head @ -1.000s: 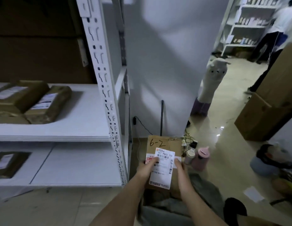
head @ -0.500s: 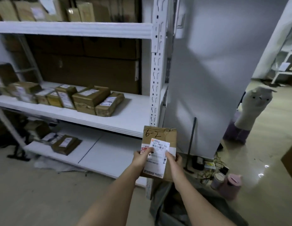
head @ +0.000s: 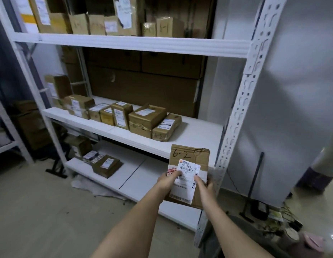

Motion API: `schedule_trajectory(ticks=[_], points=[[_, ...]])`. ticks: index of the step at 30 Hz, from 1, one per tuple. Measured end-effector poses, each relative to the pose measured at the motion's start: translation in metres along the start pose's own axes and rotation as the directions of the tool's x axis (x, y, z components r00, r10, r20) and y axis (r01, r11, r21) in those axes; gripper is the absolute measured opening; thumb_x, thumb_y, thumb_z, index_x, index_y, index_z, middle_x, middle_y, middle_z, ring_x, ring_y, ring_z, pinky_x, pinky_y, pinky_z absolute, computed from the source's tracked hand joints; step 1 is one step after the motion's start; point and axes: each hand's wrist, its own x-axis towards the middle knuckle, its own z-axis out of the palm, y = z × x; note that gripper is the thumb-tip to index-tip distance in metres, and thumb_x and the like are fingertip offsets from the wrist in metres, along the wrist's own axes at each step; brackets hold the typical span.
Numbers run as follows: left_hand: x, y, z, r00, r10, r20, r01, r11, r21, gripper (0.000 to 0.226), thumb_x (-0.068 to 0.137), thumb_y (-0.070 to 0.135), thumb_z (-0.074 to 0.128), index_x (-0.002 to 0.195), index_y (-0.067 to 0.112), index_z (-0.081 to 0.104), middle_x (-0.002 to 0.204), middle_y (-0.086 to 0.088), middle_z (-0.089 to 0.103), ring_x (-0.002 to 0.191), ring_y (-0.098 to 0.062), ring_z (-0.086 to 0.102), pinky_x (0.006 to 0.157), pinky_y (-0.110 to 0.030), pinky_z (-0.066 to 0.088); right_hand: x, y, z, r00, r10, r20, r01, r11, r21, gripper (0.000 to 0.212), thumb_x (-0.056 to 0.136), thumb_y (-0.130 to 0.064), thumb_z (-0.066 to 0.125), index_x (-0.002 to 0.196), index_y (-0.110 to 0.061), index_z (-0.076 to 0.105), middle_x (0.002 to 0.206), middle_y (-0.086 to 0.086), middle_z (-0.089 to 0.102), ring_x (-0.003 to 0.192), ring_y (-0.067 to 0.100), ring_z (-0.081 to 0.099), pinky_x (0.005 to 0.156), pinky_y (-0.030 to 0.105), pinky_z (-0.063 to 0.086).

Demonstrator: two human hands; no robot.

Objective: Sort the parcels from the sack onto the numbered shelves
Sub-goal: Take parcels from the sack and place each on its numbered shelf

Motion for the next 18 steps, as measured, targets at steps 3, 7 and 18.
schedule_trajectory(ticks=[3,7,18], points=[[0.024,0.005,-0.050,0.999,0.011,0.040,-0.011,1.000,-0.005,0.042,0.085,0.041,0.062,0.121,0.019,0.059,0.113,-0.005,0.067,0.098,-0.022,0.065,0.074,-0.030,0.053,0.003,-0.008,0.050,1.000,-0.015,-0.009,0.016,0.999,0.040,0.051,0.093,-0.029,0.061,0.138,-0.015,0.041,0.121,-0.001,0.053,0.116,0.024,0.050,0.089,0.030,0.033],[0.049,0.017,-0.100,0.996,0.001,0.091,-0.004,1.000,0.024,0.049,0.082,0.044,0.062,0.124,0.021,0.057,0.113,-0.004,0.067,0.098,-0.023,0.066,0.077,-0.032,0.054,0.009,-0.019,0.100,1.000,0.003,0.002,-0.003,0.998,0.057,0.032,0.093,-0.017,0.063,0.121,-0.015,0.047,0.112,0.001,0.054,0.092,0.015,0.056,0.077,0.024,0.040],[0.122,0.037,-0.142,0.964,0.139,0.227,-0.171,0.977,0.126,0.058,0.064,0.039,0.067,0.120,0.026,0.059,0.114,0.004,0.068,0.104,-0.017,0.062,0.097,-0.040,0.049,0.049,-0.018,0.156,0.996,-0.059,-0.072,0.061,0.998,0.023,0.027,0.084,-0.008,0.071,0.097,-0.029,0.059,0.096,-0.009,0.068,0.087,0.006,0.064,0.073,0.024,0.051]])
